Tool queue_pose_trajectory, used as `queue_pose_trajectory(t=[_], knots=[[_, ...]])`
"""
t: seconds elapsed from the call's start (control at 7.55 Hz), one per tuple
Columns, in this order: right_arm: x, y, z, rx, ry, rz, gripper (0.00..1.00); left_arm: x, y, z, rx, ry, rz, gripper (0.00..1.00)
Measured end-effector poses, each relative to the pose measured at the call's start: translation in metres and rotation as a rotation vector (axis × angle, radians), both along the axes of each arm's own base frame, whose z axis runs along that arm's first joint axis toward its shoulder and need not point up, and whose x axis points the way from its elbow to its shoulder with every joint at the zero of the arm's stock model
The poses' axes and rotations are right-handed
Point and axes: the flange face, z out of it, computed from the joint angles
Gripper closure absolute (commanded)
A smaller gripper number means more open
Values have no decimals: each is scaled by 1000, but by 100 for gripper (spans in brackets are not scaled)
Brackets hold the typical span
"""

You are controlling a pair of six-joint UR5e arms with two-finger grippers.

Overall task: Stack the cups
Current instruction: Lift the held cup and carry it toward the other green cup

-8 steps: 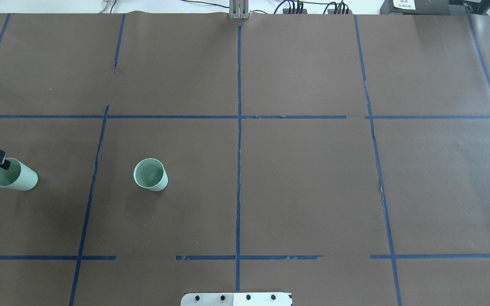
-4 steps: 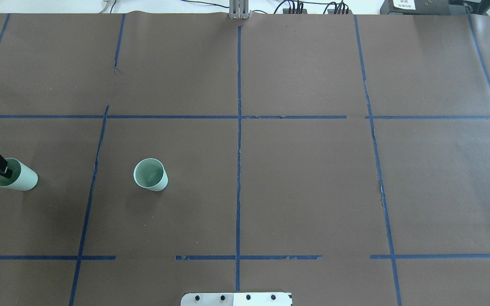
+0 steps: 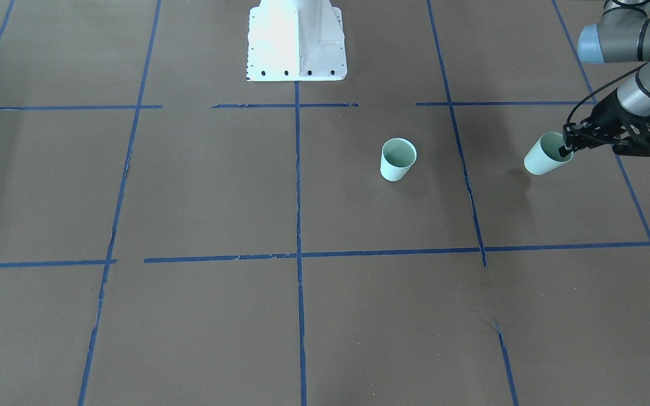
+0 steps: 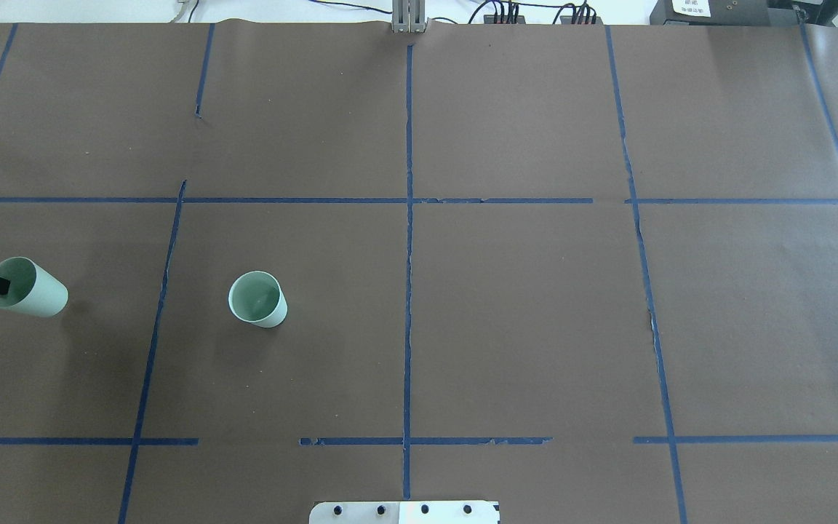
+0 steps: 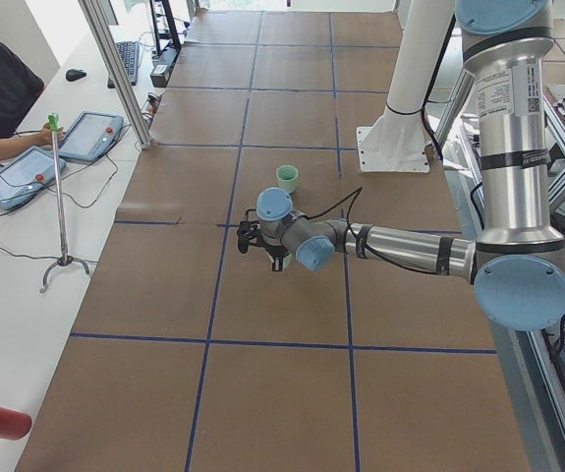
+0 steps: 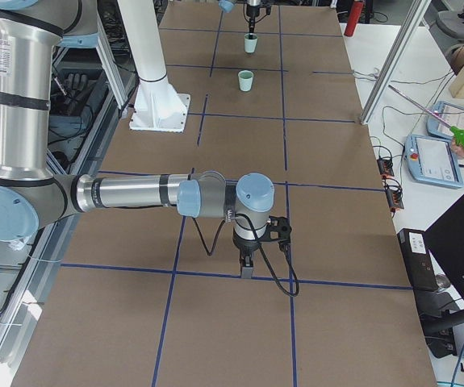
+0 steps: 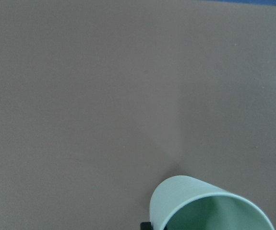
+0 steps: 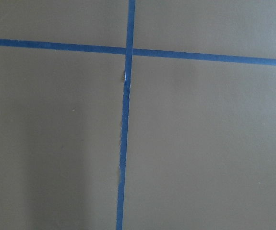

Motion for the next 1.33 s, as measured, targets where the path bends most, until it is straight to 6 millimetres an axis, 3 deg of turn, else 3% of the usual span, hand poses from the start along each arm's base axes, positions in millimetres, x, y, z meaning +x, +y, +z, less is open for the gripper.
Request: queue_pose_trajectory(t=[0.4,0.66,0.8,0.93,1.19,1.33], knots=[[0,0,0,0,0,0,0,-40,-4,-82,-40,-15,-82,100],[0,0,0,0,0,0,0,-39,-29,-162,-102,-39,-118,100],[0,0,0,-1,0,0,0,-29,-37,-195,-146,-42,-135,100],[0,0,0,-1,0,0,0,-3,-37,-223,-196,-33,-143,100],[0,0,0,-1,0,0,0,73,-21,-266,-297,-14,-130,100],[0,0,0,-1,0,0,0,107,-14,-278,-327,-6,-129,100]])
